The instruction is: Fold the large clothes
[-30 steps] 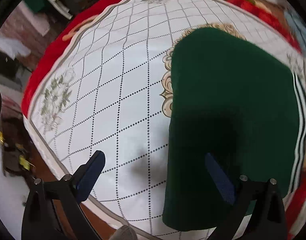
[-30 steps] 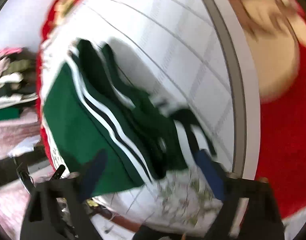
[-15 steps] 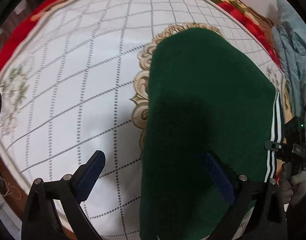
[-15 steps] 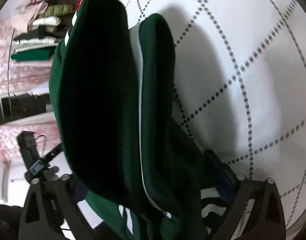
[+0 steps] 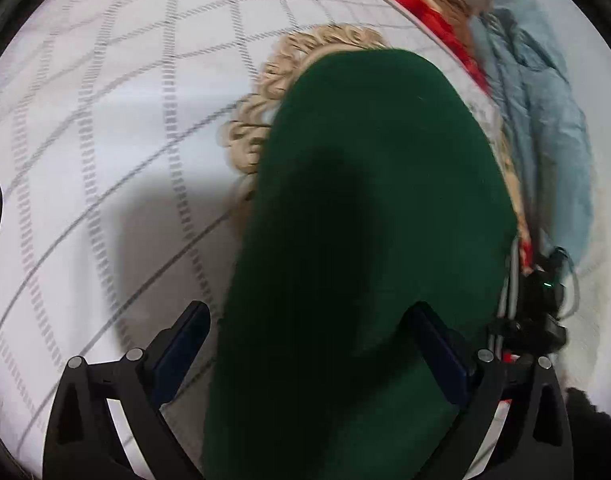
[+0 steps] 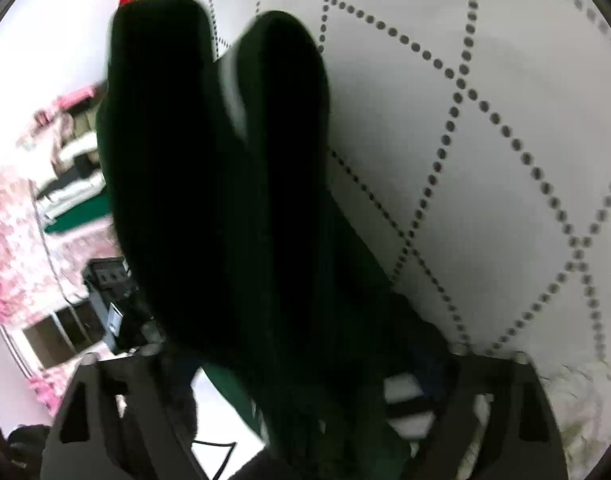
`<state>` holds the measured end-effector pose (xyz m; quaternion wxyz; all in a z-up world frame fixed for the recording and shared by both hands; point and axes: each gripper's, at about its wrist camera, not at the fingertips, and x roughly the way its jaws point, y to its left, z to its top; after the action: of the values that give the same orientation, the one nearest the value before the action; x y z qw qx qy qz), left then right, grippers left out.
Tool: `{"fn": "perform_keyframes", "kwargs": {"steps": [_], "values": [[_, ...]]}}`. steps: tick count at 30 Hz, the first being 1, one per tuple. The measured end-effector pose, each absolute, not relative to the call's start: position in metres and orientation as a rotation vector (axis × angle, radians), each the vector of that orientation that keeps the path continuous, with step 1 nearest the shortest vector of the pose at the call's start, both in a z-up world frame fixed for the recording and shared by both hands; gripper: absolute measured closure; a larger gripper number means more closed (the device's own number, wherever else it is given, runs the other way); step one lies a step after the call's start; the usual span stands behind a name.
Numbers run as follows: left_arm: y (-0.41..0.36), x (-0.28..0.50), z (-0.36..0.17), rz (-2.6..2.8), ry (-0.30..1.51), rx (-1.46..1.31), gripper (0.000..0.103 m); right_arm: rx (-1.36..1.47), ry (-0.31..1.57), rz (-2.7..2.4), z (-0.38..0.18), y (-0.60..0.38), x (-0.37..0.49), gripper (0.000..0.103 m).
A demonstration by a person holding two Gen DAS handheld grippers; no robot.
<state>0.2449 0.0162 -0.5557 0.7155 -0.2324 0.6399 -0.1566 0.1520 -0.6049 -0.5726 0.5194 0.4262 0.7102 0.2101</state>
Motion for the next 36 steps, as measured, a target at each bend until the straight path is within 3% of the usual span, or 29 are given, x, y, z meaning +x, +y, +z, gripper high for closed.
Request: {"fn": "perform_keyframes", "kwargs": {"steps": [2, 5, 6, 7, 8, 12, 20, 30, 36], "values": [[0.010, 0.252, -0.558, -0.404, 1.407, -0.514, 0.003, 1.055, 1.670, 0.478, -0.572, -0.605, 0.149, 0.000], [0.000, 0.255, -0.545, -0.452, 1.363, -0.451, 0.018, 0.998, 1.649, 0.441, -0.565, -0.589, 0.151, 0.000], [-0.002, 0.256, -0.540, -0.457, 1.348, -0.426, 0.024, 0.992, 1.642, 0.429, -0.563, -0.583, 0.149, 0.005], [-0.001, 0.256, -0.534, -0.463, 1.335, -0.407, 0.027, 1.003, 1.629, 0.421, -0.559, -0.585, 0.147, 0.033], [0.002, 0.257, -0.529, -0.465, 1.333, -0.398, 0.030, 1.039, 1.612, 0.419, -0.556, -0.587, 0.145, 0.041], [0.011, 0.265, -0.515, -0.448, 1.327, -0.388, 0.033, 1.039, 1.556, 0.419, -0.528, -0.581, 0.146, 0.051], [0.021, 0.310, -0.474, -0.420, 1.282, -0.387, 0.033, 1.052, 1.490, 0.492, -0.469, -0.572, 0.199, 0.054], [0.007, 0.478, -0.444, -0.405, 1.163, -0.356, 0.033, 1.032, 1.407, 0.522, -0.429, -0.576, 0.438, 0.054], [0.004, 0.595, -0.485, -0.381, 1.176, -0.334, 0.033, 1.012, 1.436, 0.511, -0.460, -0.567, 0.574, 0.054]]}}
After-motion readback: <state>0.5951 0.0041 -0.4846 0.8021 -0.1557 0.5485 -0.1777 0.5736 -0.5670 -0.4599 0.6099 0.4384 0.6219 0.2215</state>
